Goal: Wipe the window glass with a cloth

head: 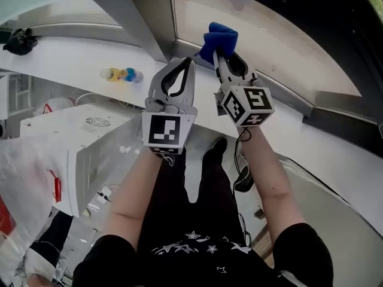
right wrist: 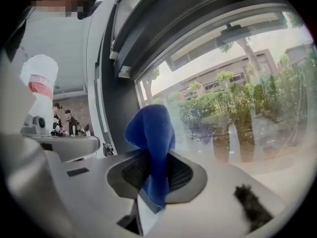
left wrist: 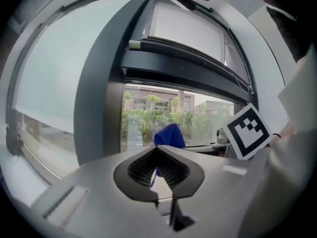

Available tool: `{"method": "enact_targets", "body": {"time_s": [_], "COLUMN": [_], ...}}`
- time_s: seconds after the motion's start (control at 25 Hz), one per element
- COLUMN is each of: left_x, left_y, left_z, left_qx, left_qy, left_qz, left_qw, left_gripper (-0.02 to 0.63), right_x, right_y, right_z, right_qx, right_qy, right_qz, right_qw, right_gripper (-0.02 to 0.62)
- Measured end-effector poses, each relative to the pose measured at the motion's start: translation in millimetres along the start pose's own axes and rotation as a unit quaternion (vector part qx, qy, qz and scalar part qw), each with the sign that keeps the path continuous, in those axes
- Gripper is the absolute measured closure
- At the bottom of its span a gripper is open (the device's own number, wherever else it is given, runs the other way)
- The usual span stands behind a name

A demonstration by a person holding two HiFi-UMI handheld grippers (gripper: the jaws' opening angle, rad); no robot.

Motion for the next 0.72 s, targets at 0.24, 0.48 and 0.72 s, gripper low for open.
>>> {"method": "enact_targets", "body": {"time_s": [0.24, 0.48, 0.72], "left_x": [20, 26, 7], "left_y": [45, 58, 20], "left_z": [15, 28, 38], "left_qx": [0.009, 0.01, 0.0], "left_qy": [0.003, 0.015, 0.03], "left_qz": [-0.01, -0.02, 0.008], "left_qw": [0.9999, 0.9996, 0.9995], "left_gripper": [0.601, 0.6, 0.601], "right_x": [-63, -79, -27], "right_y": [33, 25, -43], "right_z": [15, 21, 30], "right_qx": [-0.008, -0.01, -0.041], "right_qy": [0.023, 0.021, 0.011], "right_qz": [0.0, 0.028, 0.088], "right_qw": [1.0, 0.999, 0.995], "right_gripper": [0.518, 0.518, 0.518]}}
Point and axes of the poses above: the fingertips, and each gripper's own axes: x backward along the fingers, y to its left, z out of its underside, the point moved 4 cm from there along x, backward along the fingers, and after that the axes turned 7 degrees about z, right-handed, at the moved point
